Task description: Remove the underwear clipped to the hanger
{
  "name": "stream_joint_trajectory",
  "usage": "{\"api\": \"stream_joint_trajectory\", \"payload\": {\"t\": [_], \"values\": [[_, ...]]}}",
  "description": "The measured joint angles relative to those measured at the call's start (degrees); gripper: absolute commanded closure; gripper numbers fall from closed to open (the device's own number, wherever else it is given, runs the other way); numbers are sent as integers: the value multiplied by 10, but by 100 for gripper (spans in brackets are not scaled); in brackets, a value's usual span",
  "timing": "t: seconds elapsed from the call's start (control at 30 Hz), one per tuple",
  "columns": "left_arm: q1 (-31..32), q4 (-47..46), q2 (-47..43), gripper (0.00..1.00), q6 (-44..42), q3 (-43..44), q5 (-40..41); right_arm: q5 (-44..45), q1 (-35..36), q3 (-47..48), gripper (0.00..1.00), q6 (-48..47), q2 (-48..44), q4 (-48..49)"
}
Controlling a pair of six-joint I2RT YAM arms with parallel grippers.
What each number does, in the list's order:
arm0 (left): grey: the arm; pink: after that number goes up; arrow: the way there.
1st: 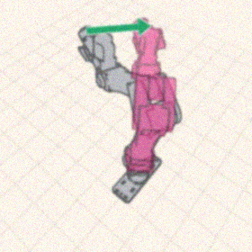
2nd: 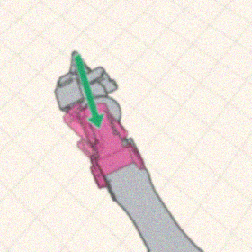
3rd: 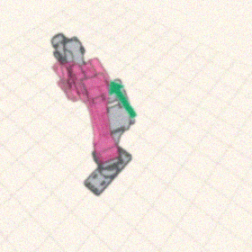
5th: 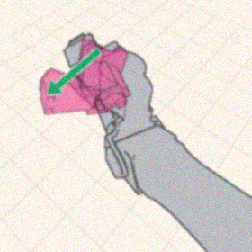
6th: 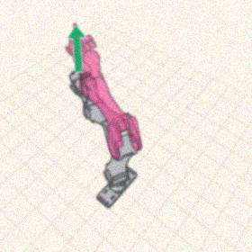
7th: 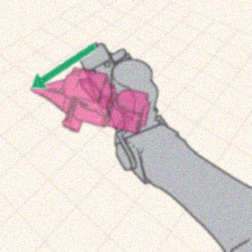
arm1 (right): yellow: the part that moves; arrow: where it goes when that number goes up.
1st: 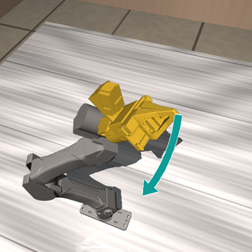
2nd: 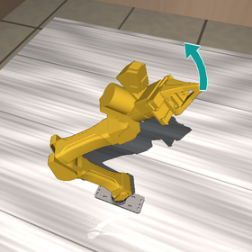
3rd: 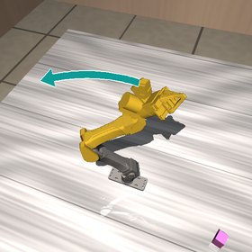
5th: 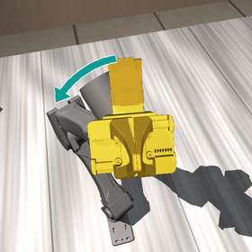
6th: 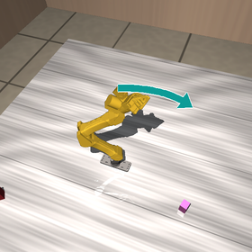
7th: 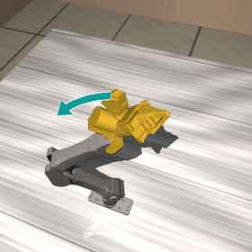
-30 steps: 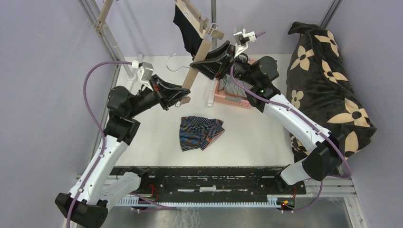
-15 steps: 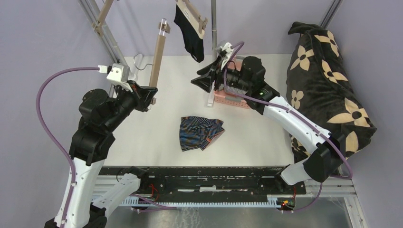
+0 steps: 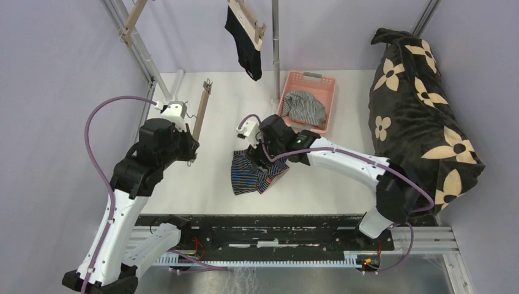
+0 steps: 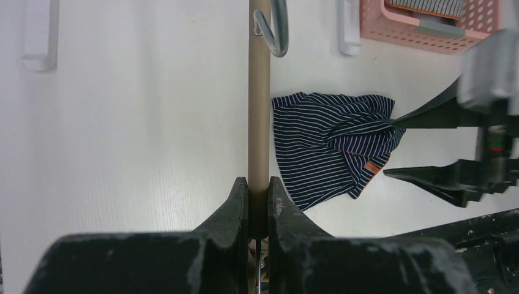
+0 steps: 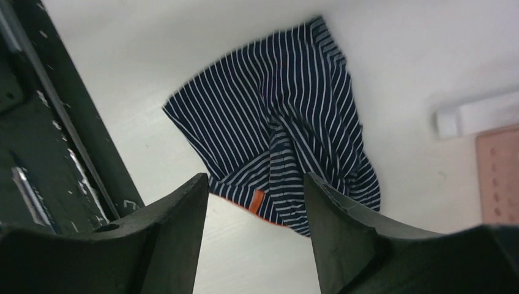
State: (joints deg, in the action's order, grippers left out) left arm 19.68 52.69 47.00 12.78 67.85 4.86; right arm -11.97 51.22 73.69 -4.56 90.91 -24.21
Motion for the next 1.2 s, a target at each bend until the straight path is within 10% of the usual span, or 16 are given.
{"api": "stream_joint_trajectory", "payload": {"t": [0.4, 0.47, 0.6, 1.2], "values": [[-37, -101, 37, 97, -22, -50, -70, 100, 12, -14, 22, -13, 148, -40], [-79, -132, 51, 97, -24, -62, -119, 108, 12, -14, 34, -12, 151, -35], [-176, -178, 86, 97, -31, -68, -191, 114, 12, -7, 98, -5, 165, -31], [-207, -219, 362, 97, -113, 256, -290, 233, -10, 43, 99, 11, 64, -44]]}}
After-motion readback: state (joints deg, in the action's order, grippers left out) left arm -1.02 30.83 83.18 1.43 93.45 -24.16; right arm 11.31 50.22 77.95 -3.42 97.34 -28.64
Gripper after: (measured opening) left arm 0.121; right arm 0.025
